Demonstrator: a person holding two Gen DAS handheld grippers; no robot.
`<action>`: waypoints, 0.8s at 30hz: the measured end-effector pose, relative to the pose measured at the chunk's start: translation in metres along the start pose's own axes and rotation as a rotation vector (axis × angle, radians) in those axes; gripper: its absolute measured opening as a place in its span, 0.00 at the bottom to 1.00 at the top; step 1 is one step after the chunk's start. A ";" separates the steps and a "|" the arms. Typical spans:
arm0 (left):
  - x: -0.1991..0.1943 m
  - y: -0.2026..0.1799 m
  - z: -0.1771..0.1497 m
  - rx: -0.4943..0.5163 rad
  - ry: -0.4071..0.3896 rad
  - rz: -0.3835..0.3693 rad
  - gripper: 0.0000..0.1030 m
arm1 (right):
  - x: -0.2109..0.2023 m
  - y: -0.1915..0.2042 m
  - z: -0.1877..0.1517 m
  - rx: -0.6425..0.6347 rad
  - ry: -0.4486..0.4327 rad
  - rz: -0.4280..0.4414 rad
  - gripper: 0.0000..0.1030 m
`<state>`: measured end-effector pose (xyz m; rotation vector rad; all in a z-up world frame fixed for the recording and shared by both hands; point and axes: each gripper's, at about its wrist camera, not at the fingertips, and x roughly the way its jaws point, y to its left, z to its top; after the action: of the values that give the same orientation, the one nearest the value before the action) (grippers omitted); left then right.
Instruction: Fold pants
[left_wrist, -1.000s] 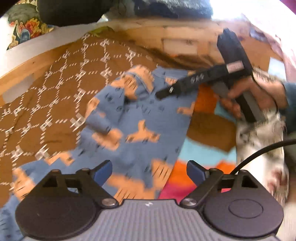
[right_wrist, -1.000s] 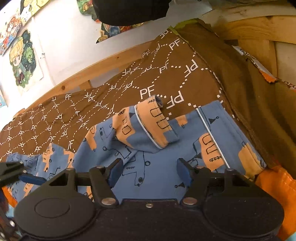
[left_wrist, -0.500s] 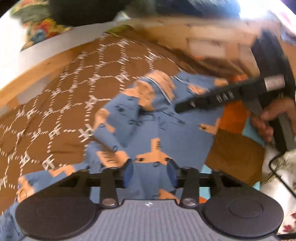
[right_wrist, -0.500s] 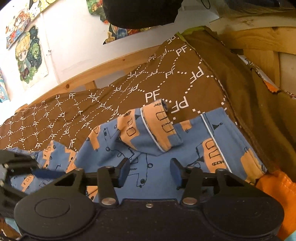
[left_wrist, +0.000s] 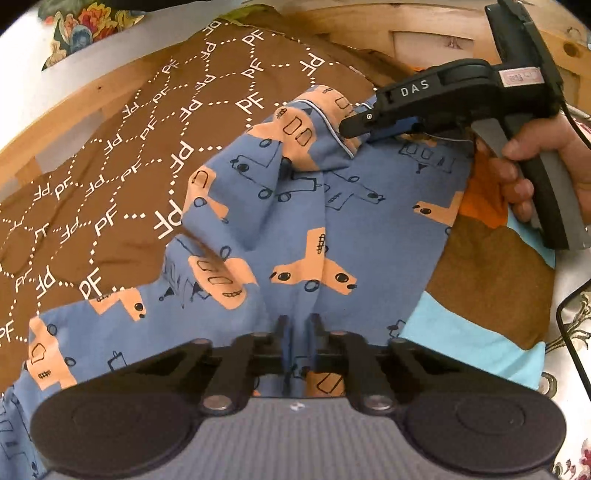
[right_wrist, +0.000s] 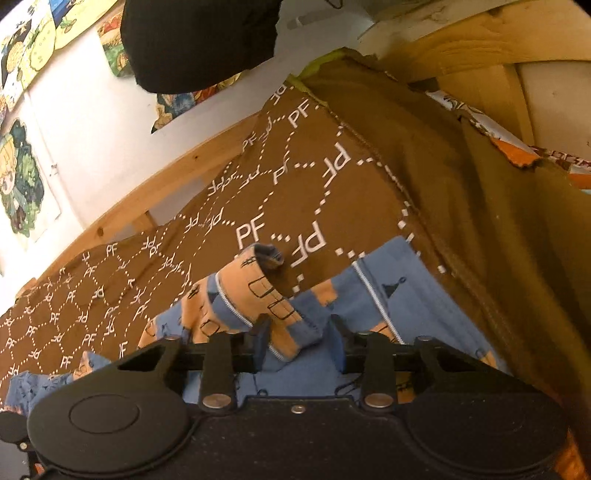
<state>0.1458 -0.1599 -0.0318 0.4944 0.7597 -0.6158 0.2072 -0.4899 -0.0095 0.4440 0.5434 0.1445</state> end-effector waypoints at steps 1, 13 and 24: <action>0.000 -0.001 0.000 0.000 -0.001 0.000 0.03 | 0.000 -0.002 0.000 0.010 0.000 0.007 0.10; -0.038 0.009 0.003 -0.033 -0.089 -0.118 0.01 | -0.062 -0.003 0.037 -0.011 -0.057 -0.042 0.04; -0.028 -0.013 -0.014 0.064 -0.052 -0.190 0.01 | -0.089 -0.011 0.013 -0.191 0.100 -0.264 0.03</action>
<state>0.1145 -0.1511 -0.0218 0.4657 0.7446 -0.8291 0.1386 -0.5267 0.0368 0.1765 0.6747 -0.0354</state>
